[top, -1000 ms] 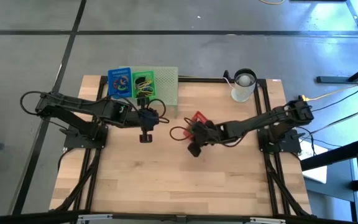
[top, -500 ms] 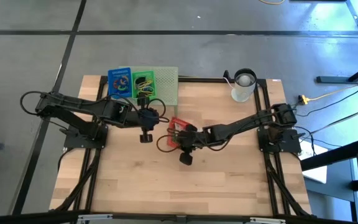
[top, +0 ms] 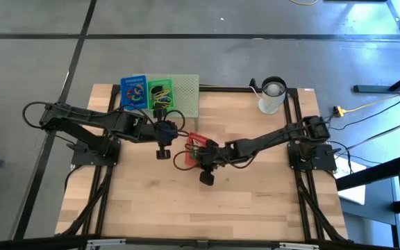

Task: Pick & Place Office Desk Supplies
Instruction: Put the red bin on the shelf

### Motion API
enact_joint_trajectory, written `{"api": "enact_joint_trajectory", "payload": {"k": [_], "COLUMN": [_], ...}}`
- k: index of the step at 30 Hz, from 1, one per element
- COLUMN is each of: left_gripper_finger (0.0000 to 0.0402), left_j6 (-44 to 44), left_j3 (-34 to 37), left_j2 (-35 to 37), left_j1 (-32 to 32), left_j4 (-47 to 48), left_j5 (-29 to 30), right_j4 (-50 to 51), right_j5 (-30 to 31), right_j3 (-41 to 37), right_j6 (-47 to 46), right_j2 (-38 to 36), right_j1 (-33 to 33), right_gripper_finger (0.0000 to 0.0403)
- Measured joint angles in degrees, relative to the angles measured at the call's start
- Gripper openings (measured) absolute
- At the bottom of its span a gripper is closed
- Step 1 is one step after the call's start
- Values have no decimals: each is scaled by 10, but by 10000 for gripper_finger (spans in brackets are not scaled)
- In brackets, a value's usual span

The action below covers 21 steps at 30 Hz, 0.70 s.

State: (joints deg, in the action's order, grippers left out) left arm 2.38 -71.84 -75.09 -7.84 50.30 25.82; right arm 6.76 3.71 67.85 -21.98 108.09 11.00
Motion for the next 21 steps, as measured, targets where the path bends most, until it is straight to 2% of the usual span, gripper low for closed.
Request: {"api": "enact_joint_trajectory", "payload": {"k": [6,16,21], "left_gripper_finger": [104,104,107], "left_j6": [-1,-1,11], "left_j3": [0,0,0], "left_j2": [0,0,0], "left_j1": [0,0,0], "left_j4": [0,0,0], "left_j5": [-2,-2,-6], "right_j4": [1,-1,85], "right_j5": [-1,-3,-27], "right_j3": [0,10,71], "right_j6": [-23,-23,1], "right_j2": [27,26,26], "right_j1": [0,-1,-1], "right_gripper_finger": [32,145,187]}}
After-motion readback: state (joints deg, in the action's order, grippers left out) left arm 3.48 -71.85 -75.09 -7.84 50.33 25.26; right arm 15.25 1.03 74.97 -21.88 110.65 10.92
